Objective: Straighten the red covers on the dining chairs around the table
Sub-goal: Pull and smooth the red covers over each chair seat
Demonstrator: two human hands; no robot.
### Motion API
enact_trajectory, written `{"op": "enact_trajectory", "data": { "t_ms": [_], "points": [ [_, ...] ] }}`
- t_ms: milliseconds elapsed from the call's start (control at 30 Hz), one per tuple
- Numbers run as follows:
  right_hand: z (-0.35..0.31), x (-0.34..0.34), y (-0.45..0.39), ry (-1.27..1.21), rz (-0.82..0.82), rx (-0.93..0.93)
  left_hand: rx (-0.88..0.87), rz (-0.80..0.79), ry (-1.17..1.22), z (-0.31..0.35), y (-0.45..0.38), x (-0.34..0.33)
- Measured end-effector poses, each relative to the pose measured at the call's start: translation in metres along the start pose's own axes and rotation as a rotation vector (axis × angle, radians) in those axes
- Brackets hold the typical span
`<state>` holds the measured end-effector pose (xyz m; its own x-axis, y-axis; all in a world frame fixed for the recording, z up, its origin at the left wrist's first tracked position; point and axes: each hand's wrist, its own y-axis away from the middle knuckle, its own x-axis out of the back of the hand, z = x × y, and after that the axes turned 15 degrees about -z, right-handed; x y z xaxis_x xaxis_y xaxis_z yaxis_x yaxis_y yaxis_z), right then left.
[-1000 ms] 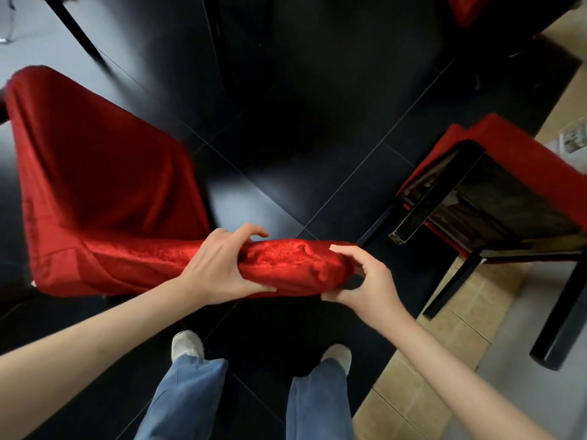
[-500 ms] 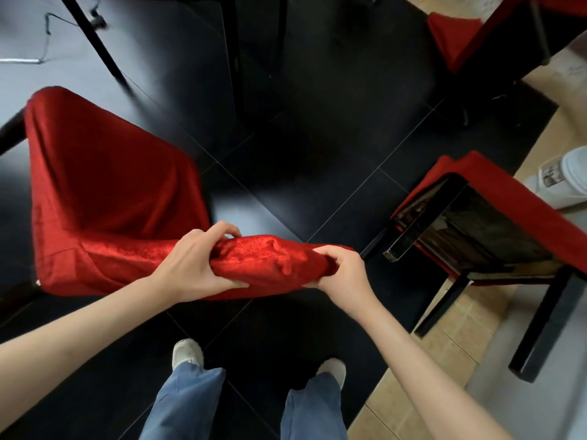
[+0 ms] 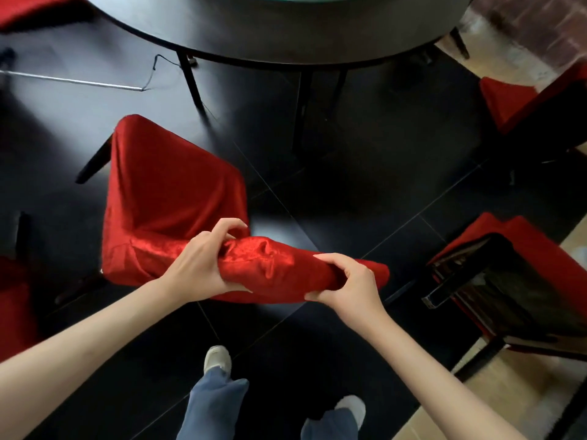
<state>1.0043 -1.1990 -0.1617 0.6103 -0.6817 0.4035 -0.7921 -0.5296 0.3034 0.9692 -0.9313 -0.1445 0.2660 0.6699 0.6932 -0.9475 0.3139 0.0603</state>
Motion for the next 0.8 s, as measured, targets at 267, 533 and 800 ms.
{"op": "enact_trajectory", "data": {
  "t_ms": [267,533,800],
  "points": [
    [0.026,0.007,-0.004,0.192,-0.075,-0.160,-0.024,0.014,0.008,-0.014,0.023,0.016],
    [0.006,0.017,-0.028,0.186,-0.113,-0.114,-0.011,0.111,0.039,-0.013,0.028,0.033],
    [-0.055,0.047,-0.072,0.306,-0.177,-0.068,0.039,0.236,0.026,-0.007,0.027,0.068]
  ]
}}
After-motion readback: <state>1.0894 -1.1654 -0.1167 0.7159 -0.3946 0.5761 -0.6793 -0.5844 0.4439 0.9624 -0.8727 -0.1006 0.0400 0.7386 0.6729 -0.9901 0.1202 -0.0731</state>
